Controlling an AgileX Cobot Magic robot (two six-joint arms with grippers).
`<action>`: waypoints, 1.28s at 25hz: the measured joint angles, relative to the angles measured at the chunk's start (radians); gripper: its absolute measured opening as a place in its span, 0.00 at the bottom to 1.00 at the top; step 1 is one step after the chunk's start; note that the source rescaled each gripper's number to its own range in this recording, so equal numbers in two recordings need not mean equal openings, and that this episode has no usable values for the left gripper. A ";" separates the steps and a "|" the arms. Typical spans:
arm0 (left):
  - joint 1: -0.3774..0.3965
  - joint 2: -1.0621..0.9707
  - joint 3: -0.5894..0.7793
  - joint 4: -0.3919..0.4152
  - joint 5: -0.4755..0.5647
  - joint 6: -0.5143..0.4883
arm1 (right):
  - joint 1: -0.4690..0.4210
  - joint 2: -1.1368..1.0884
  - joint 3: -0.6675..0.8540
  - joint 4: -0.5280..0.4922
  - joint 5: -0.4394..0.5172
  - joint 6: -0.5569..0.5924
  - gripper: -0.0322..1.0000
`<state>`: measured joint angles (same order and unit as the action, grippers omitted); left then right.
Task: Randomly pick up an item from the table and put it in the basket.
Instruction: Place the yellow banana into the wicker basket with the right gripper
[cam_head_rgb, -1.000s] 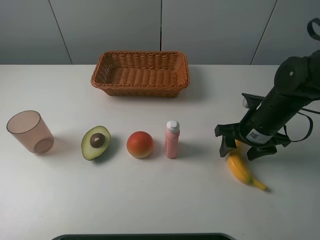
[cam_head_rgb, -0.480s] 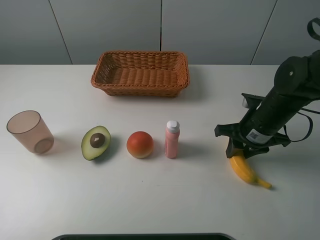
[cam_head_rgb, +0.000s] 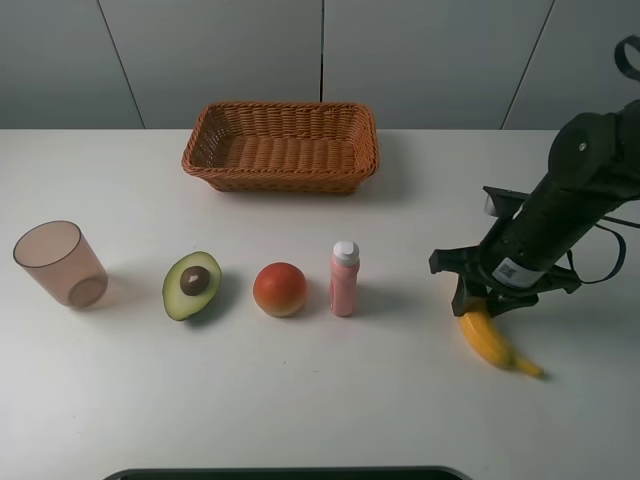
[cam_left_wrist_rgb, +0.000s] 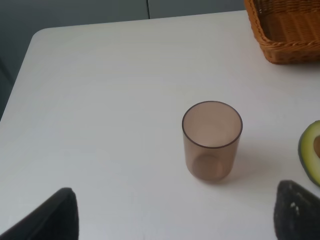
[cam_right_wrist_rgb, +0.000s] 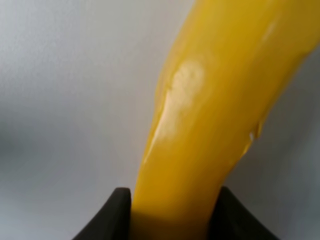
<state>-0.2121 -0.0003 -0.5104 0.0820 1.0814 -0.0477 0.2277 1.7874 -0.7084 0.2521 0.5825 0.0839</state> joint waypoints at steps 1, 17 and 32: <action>0.000 0.000 0.000 0.000 0.000 0.000 | 0.000 0.000 -0.008 -0.006 0.025 -0.001 0.03; 0.000 0.000 0.000 0.000 0.000 0.000 | 0.002 -0.151 -0.581 -0.104 0.194 -0.282 0.03; 0.000 0.000 0.000 0.000 0.000 0.000 | 0.257 0.166 -0.946 -0.082 -0.055 -1.041 0.03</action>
<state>-0.2121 -0.0003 -0.5104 0.0820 1.0814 -0.0477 0.4852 1.9537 -1.6540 0.1705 0.5277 -0.9574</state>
